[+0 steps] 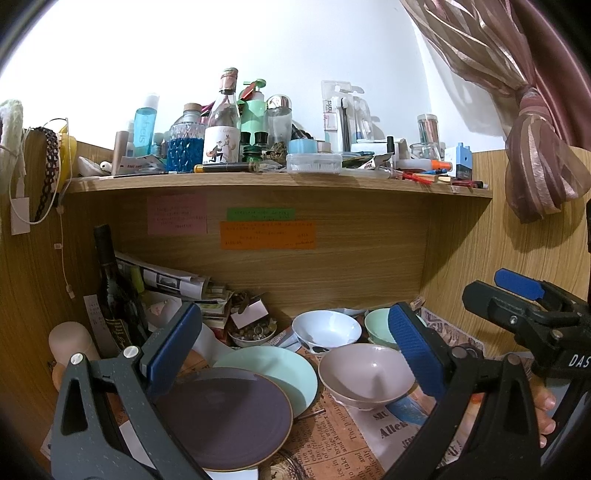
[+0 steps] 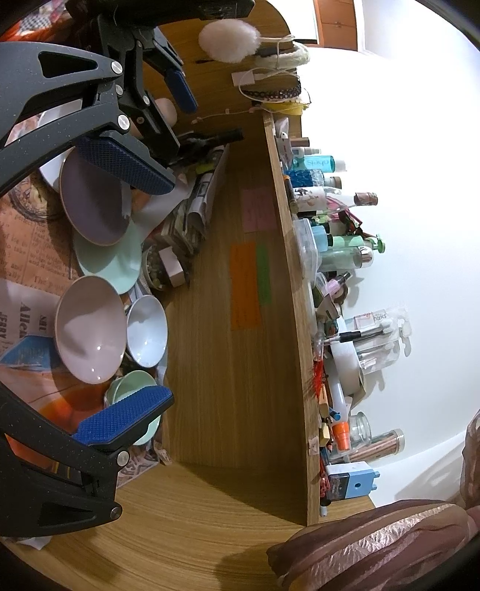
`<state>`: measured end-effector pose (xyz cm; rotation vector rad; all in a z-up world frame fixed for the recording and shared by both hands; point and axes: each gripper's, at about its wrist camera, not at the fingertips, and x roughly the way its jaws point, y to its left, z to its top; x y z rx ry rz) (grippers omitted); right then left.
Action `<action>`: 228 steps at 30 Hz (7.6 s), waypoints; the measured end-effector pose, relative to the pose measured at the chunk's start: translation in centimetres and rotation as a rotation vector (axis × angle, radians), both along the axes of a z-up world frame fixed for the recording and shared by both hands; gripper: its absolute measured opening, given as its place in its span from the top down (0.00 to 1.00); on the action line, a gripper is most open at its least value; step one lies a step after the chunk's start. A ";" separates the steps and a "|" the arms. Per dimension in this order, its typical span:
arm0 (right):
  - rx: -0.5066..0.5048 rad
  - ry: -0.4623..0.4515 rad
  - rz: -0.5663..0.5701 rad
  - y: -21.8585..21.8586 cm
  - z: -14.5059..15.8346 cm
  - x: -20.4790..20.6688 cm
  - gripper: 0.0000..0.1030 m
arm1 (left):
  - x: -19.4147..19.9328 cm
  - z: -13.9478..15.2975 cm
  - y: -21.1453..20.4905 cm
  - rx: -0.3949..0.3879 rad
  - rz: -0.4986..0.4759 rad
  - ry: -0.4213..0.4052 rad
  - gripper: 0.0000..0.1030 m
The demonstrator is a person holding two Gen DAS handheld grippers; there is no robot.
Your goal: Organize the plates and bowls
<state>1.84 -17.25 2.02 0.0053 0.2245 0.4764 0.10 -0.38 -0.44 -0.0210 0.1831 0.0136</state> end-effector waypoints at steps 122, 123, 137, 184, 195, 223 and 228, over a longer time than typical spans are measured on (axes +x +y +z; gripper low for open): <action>-0.072 0.598 0.147 8.1 -12.5 7.8 0.78 | 6.3 -12.3 12.7 -0.168 0.018 0.634 0.76; -0.071 0.597 0.146 7.9 -12.5 7.6 0.78 | 6.1 -12.3 12.4 -0.168 0.017 0.633 0.76; -0.061 0.590 0.142 4.6 -12.5 4.8 0.78 | 3.2 -12.6 8.7 -0.172 0.008 0.628 0.76; -0.164 0.690 0.056 -2.1 -16.1 4.7 0.78 | 3.8 -17.1 0.9 -0.147 -0.068 0.733 0.75; -0.134 0.631 0.011 -2.5 -14.7 4.4 0.66 | 3.5 -16.0 1.7 -0.147 -0.066 0.684 0.67; -0.108 0.434 0.160 7.0 -9.8 2.5 0.23 | -2.6 -10.4 11.4 -0.101 0.184 0.445 0.14; -0.157 0.457 0.210 10.2 -10.5 2.8 0.23 | -2.7 -11.9 13.9 -0.108 0.237 0.487 0.14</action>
